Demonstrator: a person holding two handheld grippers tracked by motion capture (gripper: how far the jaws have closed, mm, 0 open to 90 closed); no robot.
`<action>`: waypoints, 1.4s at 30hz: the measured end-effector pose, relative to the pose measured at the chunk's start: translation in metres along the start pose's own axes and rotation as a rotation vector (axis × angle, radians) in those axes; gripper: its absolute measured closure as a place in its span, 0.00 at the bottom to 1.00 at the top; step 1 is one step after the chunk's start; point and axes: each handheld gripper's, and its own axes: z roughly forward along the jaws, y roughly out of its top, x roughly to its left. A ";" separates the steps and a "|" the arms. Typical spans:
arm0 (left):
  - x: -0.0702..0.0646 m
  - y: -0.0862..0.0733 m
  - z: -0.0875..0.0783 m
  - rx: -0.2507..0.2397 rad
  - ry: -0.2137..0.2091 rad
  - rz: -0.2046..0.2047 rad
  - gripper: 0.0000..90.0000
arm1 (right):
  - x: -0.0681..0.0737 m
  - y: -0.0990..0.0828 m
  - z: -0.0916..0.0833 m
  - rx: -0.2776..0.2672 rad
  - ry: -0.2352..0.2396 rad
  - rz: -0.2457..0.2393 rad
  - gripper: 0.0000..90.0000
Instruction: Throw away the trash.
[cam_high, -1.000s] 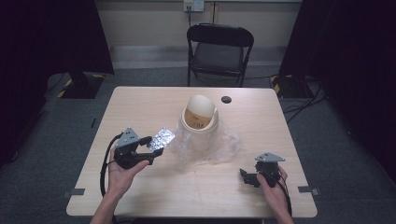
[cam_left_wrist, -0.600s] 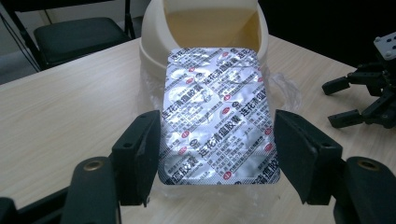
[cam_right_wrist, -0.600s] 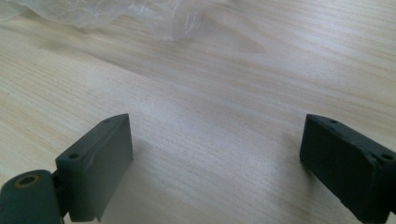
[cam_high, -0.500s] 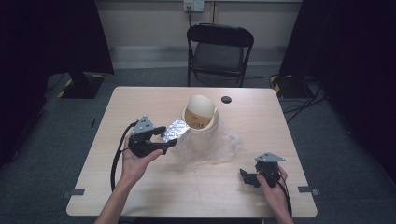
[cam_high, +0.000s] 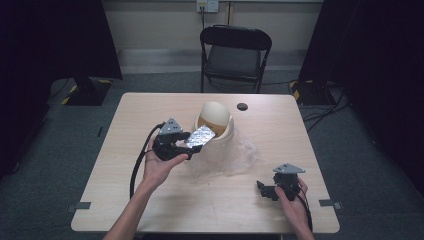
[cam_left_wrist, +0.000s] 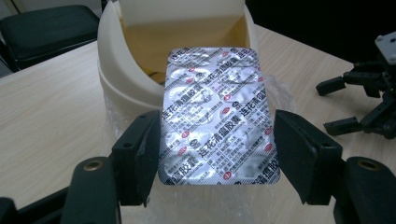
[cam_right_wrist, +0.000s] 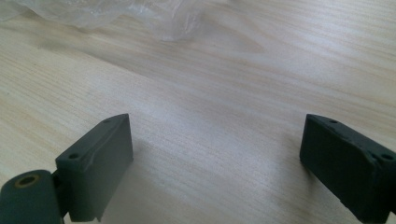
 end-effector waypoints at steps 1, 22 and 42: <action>0.000 0.001 0.001 0.002 0.007 -0.003 0.38 | 0.000 0.000 0.000 0.001 0.000 0.002 0.10; 0.003 0.032 0.026 0.004 0.002 -0.006 0.38 | 0.000 0.000 0.000 0.000 0.000 0.000 0.10; 0.011 0.035 0.058 0.034 -0.046 -0.044 0.38 | 0.000 0.000 0.000 0.001 0.000 0.002 0.10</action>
